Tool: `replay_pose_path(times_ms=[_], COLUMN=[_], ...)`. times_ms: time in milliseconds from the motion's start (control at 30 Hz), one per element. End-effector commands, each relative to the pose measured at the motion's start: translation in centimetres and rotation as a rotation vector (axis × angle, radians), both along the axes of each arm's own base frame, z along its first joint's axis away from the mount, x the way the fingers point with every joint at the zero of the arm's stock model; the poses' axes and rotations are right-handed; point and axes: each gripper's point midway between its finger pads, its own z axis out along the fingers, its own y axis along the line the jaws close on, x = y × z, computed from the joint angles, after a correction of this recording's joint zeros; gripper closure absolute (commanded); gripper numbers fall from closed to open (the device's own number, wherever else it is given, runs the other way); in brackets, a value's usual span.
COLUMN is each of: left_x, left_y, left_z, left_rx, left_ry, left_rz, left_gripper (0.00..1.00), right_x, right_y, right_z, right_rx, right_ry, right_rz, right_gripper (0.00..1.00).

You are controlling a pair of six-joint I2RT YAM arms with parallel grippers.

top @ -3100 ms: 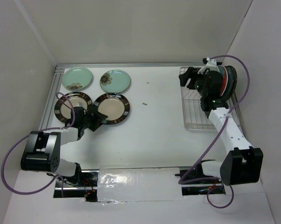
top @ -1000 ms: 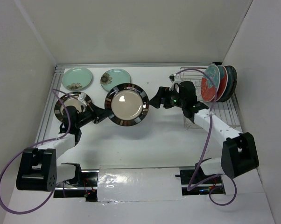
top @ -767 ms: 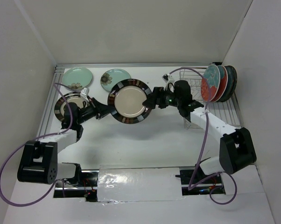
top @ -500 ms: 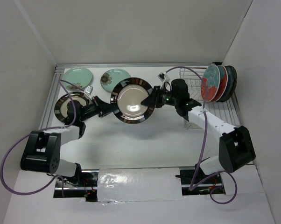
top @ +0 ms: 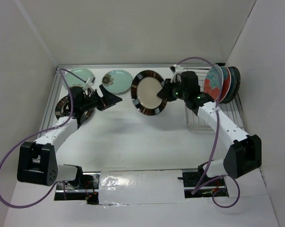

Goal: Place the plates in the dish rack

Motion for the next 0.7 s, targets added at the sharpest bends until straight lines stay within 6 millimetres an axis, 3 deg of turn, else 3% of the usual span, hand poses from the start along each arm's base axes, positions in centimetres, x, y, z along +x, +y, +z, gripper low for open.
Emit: replay_pose_path(times_ms=[0, 33, 100, 133, 267, 367, 433, 500, 667], left_x=[0.5, 0.5, 0.2, 0.4, -0.4, -0.6, -0.4, -0.5, -0.4], left_y=[3.3, 4.5, 5.7, 6.4, 7.5, 7.5, 7.5, 7.3, 7.2], left_z=[-2.3, -3.5, -4.8, -5.1, -6.8, -7.5, -7.4, -7.7, -7.9], left_rx=[0.27, 0.347, 0.415, 0.451, 0.518, 0.523, 0.527, 0.524, 0.518], left_ry=[0.04, 0.084, 0.132, 0.146, 0.197, 0.216, 0.202, 0.211, 0.212], left_rz=[0.115, 0.155, 0.195, 0.227, 0.245, 0.24, 0.238, 0.228, 0.219], left_gripper=[0.0, 0.0, 0.0, 0.0, 0.0, 0.0, 0.0, 0.0, 0.0], right_x=[4.2, 4.6, 5.1, 5.2, 5.7, 5.7, 6.3, 6.3, 7.9], right_y=[-9.0, -11.0, -14.7, -16.2, -22.9, -25.3, -26.9, -28.6, -30.6], right_z=[11.1, 12.5, 13.5, 15.1, 16.6, 18.0, 17.2, 17.7, 15.7], right_rx=[-0.136, -0.183, -0.275, -0.314, -0.477, -0.529, -0.576, -0.605, -0.647], right_ry=[-0.364, -0.408, -0.445, -0.503, -0.574, -0.633, -0.617, -0.63, -0.594], right_rz=[-0.358, -0.418, -0.571, -0.623, -0.847, -0.924, -0.978, -1.031, -1.061], right_gripper=[1.0, 1.0, 1.0, 1.0, 1.0, 1.0, 1.0, 1.0, 1.0])
